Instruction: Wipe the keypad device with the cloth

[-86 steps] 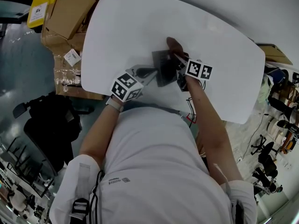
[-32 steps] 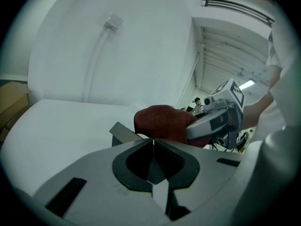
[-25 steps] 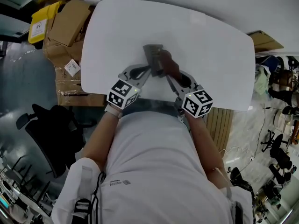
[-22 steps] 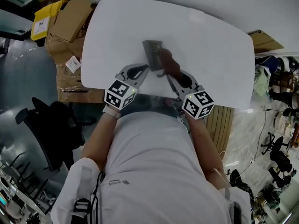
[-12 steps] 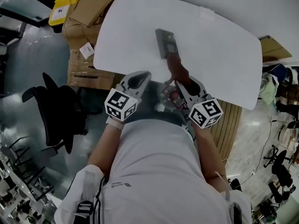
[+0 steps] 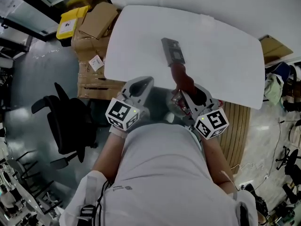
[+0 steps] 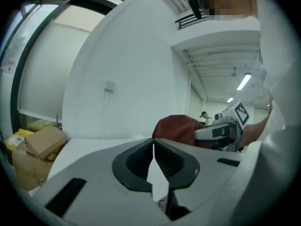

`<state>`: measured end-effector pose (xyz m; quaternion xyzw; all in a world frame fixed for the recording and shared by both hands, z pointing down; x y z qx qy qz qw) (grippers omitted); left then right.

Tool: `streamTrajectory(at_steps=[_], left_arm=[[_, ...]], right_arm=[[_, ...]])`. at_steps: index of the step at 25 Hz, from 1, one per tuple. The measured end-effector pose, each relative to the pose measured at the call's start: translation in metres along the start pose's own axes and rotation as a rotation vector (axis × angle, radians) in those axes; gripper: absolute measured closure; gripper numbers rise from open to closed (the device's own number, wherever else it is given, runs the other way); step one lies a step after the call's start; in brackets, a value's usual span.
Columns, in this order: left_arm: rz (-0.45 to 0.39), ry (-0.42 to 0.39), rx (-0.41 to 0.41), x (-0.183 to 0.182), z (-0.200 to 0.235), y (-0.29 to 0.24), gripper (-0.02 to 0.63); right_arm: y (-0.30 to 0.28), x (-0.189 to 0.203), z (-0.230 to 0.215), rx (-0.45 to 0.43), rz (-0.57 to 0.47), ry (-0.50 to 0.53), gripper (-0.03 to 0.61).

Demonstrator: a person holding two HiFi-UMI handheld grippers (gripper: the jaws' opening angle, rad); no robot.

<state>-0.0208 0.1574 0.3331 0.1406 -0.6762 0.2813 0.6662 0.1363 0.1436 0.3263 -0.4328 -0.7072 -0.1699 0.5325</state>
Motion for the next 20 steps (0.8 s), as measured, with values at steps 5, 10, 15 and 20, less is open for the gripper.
streamTrajectory(at_steps=[5, 10, 15, 20], left_arm=[[-0.037, 0.000, 0.008, -0.011, 0.006, 0.010, 0.597], [-0.060, -0.032, 0.037, -0.014, 0.001, 0.016, 0.597], [-0.076, -0.053, 0.045, -0.020, 0.003, 0.024, 0.601], [-0.100, -0.103, 0.000, -0.028, 0.009, 0.035, 0.603]], right_arm=[[-0.008, -0.008, 0.009, 0.017, -0.023, 0.000, 0.468], [-0.010, -0.004, 0.015, 0.038, -0.031, 0.008, 0.468], [-0.012, -0.003, 0.022, 0.048, -0.043, 0.002, 0.468], [-0.013, -0.003, 0.030, 0.045, -0.046, 0.005, 0.468]])
Point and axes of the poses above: the fingertips, and each gripper's own axes: y backward along the fingers, z to its left, x out of its underside, the point moved 3 cm from there along y, backward along the fingers, and after that the axes turned 8 degrees about -y, right-handed, at the moved point
